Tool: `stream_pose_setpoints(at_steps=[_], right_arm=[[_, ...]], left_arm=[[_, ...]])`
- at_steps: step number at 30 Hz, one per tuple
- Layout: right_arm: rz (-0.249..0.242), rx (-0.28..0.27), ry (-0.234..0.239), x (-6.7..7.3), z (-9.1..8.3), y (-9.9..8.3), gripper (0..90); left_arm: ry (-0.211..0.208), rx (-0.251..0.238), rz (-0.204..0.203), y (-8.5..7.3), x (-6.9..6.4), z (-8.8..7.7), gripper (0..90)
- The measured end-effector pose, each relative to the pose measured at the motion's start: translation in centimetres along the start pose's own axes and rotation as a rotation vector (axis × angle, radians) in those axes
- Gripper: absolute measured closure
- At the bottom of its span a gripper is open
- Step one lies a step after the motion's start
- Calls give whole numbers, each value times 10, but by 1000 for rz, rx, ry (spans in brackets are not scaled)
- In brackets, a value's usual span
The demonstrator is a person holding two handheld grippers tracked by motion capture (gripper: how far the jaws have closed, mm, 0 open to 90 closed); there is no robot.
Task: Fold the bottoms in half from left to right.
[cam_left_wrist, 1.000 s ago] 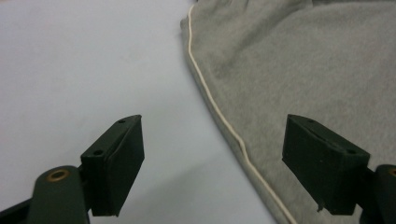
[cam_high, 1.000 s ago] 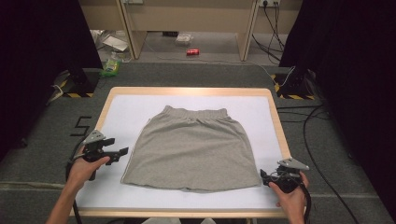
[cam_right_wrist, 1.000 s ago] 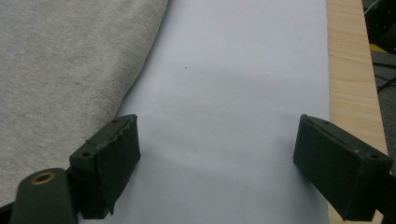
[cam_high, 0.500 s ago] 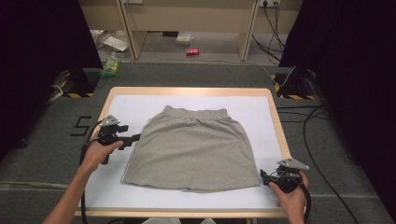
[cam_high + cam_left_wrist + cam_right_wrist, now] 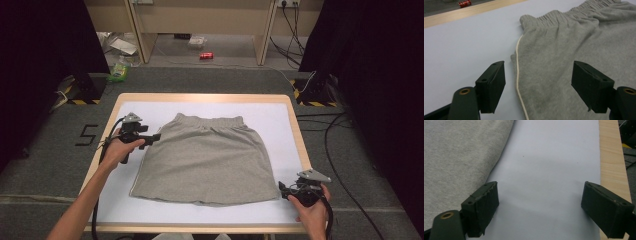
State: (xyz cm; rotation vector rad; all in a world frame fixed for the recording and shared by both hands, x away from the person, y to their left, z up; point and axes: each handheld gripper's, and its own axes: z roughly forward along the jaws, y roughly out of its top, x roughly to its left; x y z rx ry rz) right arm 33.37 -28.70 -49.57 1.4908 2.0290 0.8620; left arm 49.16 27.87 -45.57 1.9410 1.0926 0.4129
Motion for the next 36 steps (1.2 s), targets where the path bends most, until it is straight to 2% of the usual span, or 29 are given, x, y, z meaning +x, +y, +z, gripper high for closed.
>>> stream_pose_setpoints(at_steps=[12, 18, 20, 21, 27, 30, 33, 36], right_arm=[[1, -2, -1, 0, 0, 0, 149], [1, -2, 0, 0, 0, 0, 149], [0, -2, 0, 0, 0, 0, 149], [1, -2, 0, 0, 0, 0, 149], [1, -2, 0, 0, 0, 0, 149], [1, -2, 1, 0, 0, 0, 149], [1, -2, 0, 0, 0, 0, 149], [1, -2, 1, 0, 0, 0, 149]], left_arm=[[-23, 34, -6, 17, -2, 30, 337], [-34, 73, 31, 31, -8, 44, 355], [-29, 72, 42, 36, -9, 49, 365], [-38, 80, 35, 38, -10, 51, 371], [-31, 89, 56, 49, -10, 63, 397], [-24, 105, 56, 52, -10, 70, 408], [-23, 109, 38, 53, -9, 77, 428], [-11, 126, 46, 52, -7, 83, 447]])
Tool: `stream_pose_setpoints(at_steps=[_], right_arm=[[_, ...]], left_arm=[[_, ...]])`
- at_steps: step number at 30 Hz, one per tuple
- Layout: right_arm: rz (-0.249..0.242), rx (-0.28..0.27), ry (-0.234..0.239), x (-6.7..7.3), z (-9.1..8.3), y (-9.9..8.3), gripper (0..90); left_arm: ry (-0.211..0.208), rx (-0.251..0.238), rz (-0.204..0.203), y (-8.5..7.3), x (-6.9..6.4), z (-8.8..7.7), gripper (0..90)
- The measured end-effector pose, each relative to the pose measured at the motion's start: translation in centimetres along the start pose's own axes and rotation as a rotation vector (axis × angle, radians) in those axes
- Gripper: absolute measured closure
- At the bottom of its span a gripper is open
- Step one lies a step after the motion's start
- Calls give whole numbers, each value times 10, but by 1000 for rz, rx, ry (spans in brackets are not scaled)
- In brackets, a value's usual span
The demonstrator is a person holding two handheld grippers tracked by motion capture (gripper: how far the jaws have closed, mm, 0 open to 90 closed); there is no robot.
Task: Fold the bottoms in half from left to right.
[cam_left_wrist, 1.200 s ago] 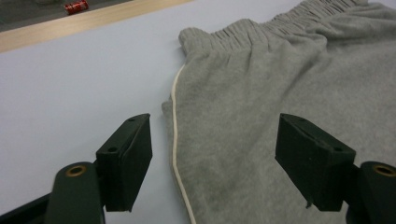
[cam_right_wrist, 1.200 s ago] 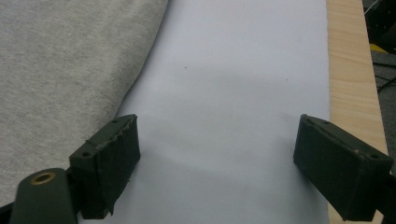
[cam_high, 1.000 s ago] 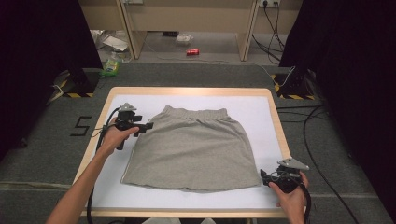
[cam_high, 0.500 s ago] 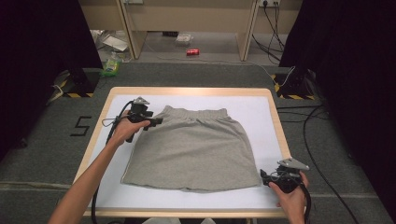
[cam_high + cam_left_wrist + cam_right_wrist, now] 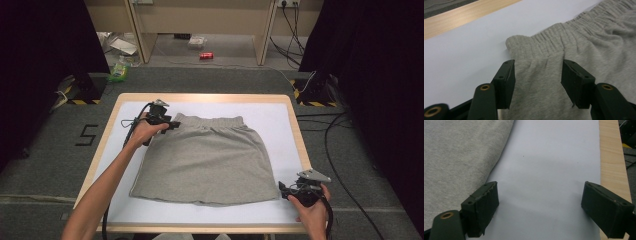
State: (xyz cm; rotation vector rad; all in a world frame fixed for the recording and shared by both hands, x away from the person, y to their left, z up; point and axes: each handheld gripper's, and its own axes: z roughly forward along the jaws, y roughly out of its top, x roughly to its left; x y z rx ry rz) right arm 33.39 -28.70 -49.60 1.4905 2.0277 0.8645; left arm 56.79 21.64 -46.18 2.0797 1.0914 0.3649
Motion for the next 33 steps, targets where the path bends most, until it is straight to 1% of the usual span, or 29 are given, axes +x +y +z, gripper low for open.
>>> stream_pose_setpoints(at_steps=[2, 7, 9, 12, 15, 18, 19, 20, 22, 23, 27, 31, 33], right_arm=[[0, 0, -1, 0, 0, 0, 149], [0, 0, 0, 0, 0, 0, 149], [0, 0, -1, 0, 0, 0, 149], [0, 0, -1, 0, 0, 0, 149], [-1, 0, -1, 0, 0, 0, 149], [0, 0, -1, 0, 0, 0, 148], [0, 0, -1, 0, 0, 0, 148], [0, 0, -1, 0, 0, 0, 148], [-1, 0, -1, 0, 0, 0, 149], [0, 0, -1, 0, 0, 0, 149], [0, 0, -1, 0, 0, 0, 150], [-6, -1, -1, 0, 0, 0, 153], [-9, -3, -3, 1, -1, 0, 170]], left_arm=[[9, 3, -7, 1, 2, 3, 450], [13, 10, -18, 3, 7, 8, 469], [19, 22, -21, 3, 8, 11, 480], [38, 53, -15, 0, 10, 17, 499], [38, 61, -29, -2, 12, 21, 527], [41, 71, -16, -2, 12, 23, 560], [43, 79, -7, -1, 12, 24, 587], [44, 80, -3, -1, 11, 25, 587], [54, 90, 4, -2, 12, 26, 637], [54, 90, 1, -2, 12, 26, 670], [64, 106, -10, 0, 12, 26, 727], [90, 138, 32, 4, 7, 28, 758], [98, 147, 35, 5, 6, 28, 765]])
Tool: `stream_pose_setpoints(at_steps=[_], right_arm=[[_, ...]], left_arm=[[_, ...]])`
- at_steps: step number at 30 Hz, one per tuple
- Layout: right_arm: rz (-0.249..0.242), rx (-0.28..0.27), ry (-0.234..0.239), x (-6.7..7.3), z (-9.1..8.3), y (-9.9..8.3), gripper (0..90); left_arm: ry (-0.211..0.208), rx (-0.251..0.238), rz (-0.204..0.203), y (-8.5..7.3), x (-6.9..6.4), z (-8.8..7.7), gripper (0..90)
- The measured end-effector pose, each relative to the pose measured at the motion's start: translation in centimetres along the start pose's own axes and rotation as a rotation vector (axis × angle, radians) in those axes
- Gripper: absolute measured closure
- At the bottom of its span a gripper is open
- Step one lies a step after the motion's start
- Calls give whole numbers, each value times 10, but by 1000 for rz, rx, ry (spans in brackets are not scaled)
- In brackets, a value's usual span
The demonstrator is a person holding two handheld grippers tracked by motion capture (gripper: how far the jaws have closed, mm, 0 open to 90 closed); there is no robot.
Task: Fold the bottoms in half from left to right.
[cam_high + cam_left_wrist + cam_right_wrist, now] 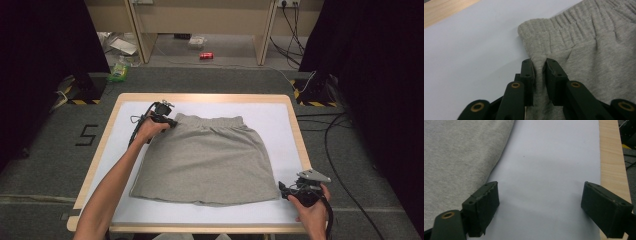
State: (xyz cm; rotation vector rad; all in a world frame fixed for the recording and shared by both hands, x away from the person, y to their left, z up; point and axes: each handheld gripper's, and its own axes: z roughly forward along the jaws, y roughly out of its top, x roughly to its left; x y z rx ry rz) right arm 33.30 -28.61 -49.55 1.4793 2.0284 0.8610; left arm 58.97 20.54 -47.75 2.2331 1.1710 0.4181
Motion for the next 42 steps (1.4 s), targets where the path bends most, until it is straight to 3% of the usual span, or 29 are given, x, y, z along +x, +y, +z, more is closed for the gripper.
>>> stream_pose_setpoints(at_steps=[8, 12, 20, 21, 25, 26, 27, 31, 42], right_arm=[[-33, -39, 12, 9, -3, 2, 232], [-41, -57, 24, 17, -6, 7, 232], [-67, -88, 50, 36, -11, 14, 244], [-82, -99, 68, 45, -13, 18, 246], [-112, -110, 100, 61, -13, 24, 249], [-126, -115, 125, 72, -13, 27, 250], [-126, -115, 125, 72, -13, 27, 250], [-146, -122, 177, 96, -10, 35, 254], [-233, -152, 284, 166, 4, 58, 266]], left_arm=[[2, 2, -9, 0, 0, 0, 778], [12, 4, 3, 0, -2, 0, 779], [3, 2, -11, 0, -1, 0, 779], [3, 2, -13, 0, 0, 0, 779], [0, 2, -14, 0, 0, 0, 778], [-3, 2, -17, 0, 1, 0, 778], [-5, 1, -22, 0, 1, 0, 778], [-9, -2, -24, -1, 2, 0, 777], [-3, -2, -21, -1, 1, 1, 777]])
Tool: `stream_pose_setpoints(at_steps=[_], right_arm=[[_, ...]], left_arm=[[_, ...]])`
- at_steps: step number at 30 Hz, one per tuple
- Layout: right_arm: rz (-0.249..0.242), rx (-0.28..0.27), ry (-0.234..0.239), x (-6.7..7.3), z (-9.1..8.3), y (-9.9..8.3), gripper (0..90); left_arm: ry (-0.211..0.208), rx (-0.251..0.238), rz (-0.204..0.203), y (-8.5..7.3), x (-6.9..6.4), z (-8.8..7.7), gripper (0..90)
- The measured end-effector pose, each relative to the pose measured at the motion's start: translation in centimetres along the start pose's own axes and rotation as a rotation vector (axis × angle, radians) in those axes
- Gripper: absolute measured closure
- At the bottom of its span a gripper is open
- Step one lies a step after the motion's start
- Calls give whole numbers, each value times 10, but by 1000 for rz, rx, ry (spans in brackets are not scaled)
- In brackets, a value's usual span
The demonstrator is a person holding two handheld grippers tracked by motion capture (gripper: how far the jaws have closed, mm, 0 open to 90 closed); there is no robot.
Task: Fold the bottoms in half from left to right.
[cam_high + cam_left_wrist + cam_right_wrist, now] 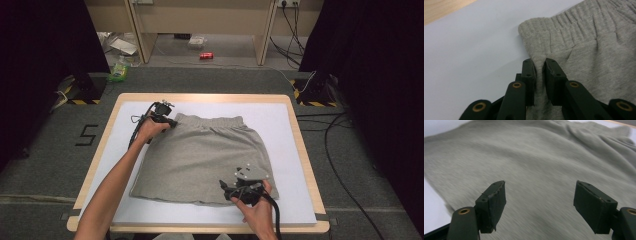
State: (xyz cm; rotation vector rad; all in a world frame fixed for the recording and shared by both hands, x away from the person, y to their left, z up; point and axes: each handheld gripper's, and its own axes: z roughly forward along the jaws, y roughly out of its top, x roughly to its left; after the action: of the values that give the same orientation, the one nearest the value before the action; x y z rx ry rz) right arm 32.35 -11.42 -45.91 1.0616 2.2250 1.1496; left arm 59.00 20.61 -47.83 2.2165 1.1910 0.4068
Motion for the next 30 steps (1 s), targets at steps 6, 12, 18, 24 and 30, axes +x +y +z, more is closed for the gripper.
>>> stream_pose_setpoints(at_steps=[6, 12, 18, 24, 30], right_arm=[[-45, 1, 72, 31, 21, 16, 275], [-108, 14, 144, 67, 46, 29, 287], [-144, 18, 210, 100, 67, 40, 304], [-162, 6, 287, 131, 85, 56, 327], [-164, 9, 320, 154, 101, 63, 341]], left_arm=[[-4, -1, 0, 0, 1, 0, 776], [-11, -5, -7, -1, 2, 0, 776], [-16, -6, -10, -1, 3, 0, 775], [-23, -7, -14, -1, 4, 0, 775], [-30, -7, -18, -1, 5, 0, 774]])
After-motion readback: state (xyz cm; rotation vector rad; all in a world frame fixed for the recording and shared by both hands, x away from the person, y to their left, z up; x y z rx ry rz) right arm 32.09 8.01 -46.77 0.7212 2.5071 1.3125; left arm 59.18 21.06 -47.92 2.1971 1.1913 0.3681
